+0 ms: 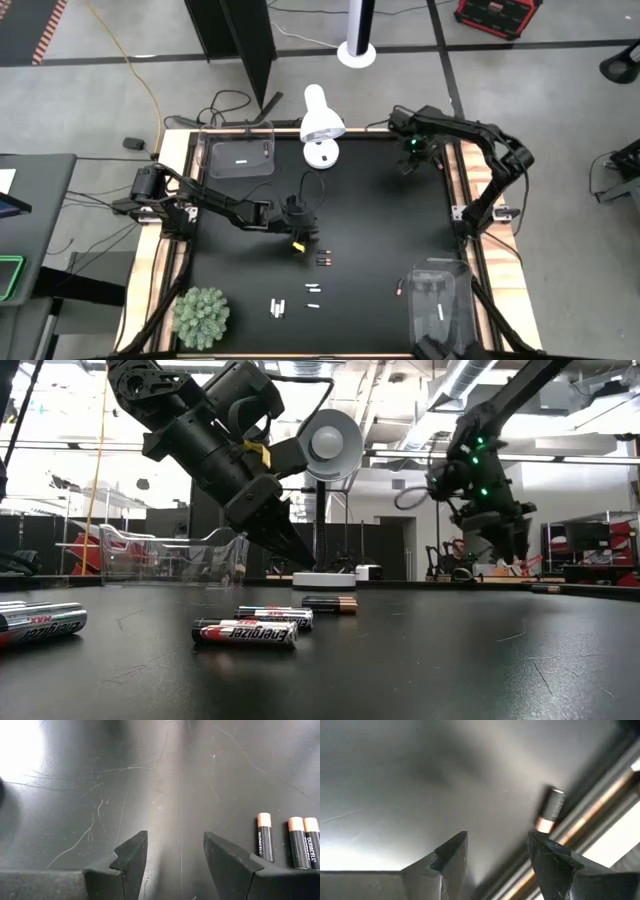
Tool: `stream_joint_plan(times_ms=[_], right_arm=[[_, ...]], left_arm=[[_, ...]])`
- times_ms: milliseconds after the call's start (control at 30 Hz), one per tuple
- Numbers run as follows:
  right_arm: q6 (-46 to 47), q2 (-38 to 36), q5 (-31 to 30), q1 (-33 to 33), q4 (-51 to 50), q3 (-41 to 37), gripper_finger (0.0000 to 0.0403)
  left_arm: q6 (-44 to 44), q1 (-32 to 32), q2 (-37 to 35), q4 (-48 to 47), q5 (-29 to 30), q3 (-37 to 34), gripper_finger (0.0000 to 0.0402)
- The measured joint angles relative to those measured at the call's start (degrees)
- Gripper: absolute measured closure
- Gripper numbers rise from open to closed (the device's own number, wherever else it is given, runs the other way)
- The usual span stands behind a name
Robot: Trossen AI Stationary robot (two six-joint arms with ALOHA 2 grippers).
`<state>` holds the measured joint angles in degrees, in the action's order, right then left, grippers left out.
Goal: Sort batteries
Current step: Put the black battery into the top transparent bin
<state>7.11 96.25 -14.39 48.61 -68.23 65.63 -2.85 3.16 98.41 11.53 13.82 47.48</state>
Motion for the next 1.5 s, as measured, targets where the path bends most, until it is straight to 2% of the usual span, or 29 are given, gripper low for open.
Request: stream_joint_plan(times_ms=[167,367,500,733,900,1000,1233,1500], right_arm=[[0.7,-1.0,0.0,-2.2,-0.8,0.0,0.0178],[3.4,-0.5,4.2,-4.0,-1.7,0.2,0.0178],[4.9,-0.4,4.8,-4.9,-2.7,3.4,0.0178],[1.7,2.8,4.2,0.5,-9.7,17.9,0.0178],[-1.4,10.0,4.0,4.1,-18.3,30.9,0.0178],[-3.8,15.5,3.9,6.0,-21.8,36.1,0.0178],[-8.5,22.3,4.0,8.0,-22.0,35.7,0.0165],[-8.6,24.1,4.0,10.0,-21.8,32.3,0.0152]], left_arm=[[0.0,0.0,0.0,0.2,0.0,0.0,0.0213],[0.8,0.0,0.0,1.5,0.0,0.0,0.0213],[1.7,0.0,0.0,2.0,0.0,0.0,0.0213],[2.6,0.0,0.0,2.1,-1.5,0.0,0.0213],[3.1,0.0,0.0,2.1,-2.9,0.0,0.0213],[3.1,0.0,0.0,2.0,-3.2,0.0,0.0213],[2.8,0.1,0.0,1.1,-6.1,0.0,0.0213],[3.9,0.2,0.0,1.0,-6.2,0.0,0.0213]])
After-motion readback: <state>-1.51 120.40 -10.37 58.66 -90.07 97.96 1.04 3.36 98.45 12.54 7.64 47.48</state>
